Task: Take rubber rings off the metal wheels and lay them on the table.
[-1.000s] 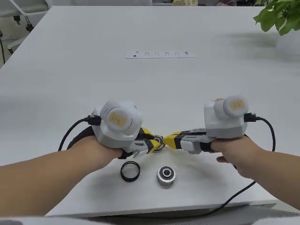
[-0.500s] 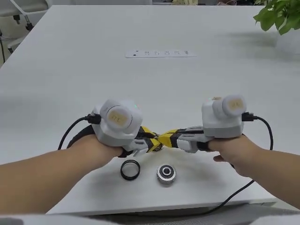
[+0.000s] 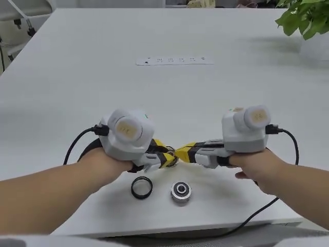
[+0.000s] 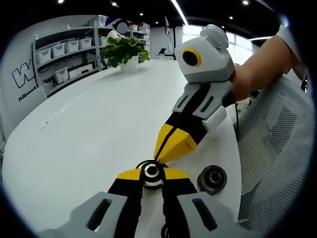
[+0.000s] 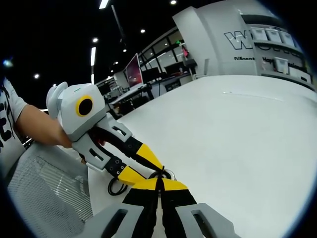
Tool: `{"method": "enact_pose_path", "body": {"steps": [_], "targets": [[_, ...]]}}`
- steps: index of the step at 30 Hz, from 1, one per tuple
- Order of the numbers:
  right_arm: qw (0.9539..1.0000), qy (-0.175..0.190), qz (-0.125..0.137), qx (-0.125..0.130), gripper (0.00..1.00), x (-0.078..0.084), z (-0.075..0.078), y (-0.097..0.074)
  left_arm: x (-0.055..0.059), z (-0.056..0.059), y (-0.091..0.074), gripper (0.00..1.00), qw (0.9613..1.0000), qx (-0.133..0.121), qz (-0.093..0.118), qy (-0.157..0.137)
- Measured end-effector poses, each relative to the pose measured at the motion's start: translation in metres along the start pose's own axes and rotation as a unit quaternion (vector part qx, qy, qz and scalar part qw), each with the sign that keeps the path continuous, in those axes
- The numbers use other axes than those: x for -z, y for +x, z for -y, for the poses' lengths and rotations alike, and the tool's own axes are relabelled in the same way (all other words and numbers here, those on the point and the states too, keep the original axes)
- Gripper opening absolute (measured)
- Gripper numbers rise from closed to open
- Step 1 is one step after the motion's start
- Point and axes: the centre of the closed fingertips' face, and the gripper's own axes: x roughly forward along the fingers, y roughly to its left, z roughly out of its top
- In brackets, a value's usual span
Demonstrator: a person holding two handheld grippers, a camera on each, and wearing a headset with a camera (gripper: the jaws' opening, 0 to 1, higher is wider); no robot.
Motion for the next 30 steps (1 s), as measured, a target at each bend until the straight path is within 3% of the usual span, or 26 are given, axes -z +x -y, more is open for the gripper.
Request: {"method": "enact_pose_path", "body": {"steps": [13,30], "targets": [[0.9998,0.01,0.012,-0.012,0.0,-0.005,-0.008,-0.004,-0.006,0.012,-0.023,0.24,0.9996,0.022,0.019,0.008],[0.999,0.017,0.026,-0.031,0.0,-0.014,-0.018,-0.01,-0.013,0.014,-0.062,0.33,0.9984,0.03,0.047,-0.011]]}}
